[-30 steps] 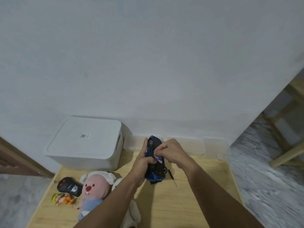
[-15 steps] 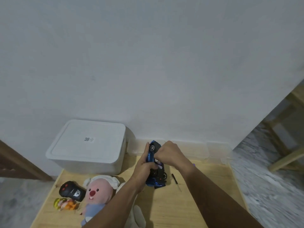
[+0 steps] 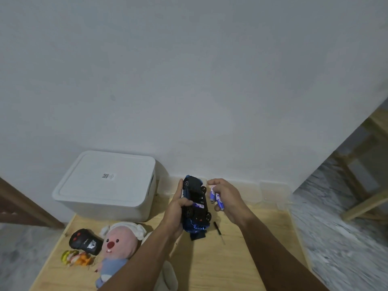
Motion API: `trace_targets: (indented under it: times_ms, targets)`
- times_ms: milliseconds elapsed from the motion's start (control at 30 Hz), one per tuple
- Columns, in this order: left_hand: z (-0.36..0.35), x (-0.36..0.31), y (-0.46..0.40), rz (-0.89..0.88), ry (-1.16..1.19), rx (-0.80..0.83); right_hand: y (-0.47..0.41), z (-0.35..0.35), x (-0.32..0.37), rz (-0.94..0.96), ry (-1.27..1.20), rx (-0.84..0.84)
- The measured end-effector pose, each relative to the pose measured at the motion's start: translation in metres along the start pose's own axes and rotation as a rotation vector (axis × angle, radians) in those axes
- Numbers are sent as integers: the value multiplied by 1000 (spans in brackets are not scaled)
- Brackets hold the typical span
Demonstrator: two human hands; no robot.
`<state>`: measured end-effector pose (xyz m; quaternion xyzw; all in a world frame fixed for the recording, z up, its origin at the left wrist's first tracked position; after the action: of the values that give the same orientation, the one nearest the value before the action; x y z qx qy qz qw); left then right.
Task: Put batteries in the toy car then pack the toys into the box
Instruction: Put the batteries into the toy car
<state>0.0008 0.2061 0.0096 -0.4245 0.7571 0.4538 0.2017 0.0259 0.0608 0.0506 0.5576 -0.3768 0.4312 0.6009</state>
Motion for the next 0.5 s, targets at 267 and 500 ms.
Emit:
trace_targets:
  times_ms: [267,500]
  targets:
    - [-3,2,-4,-82,-40,-81,4,6,-23,-113,182,66]
    - [-6,5,2,-138,-23,-116,4,6,-29,-215,100,-31]
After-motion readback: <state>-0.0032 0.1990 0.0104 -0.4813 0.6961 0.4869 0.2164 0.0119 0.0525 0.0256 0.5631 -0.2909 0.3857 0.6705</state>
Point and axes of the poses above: each hand's wrist, its own y-axis away from the middle knuckle, its own z-axis out of the back of the hand, x = y × z, the point moved 4 cm from there along -y, towards the middle knuckle, and after that the axes turned 7 degrees about z, right-handed, at the moved point
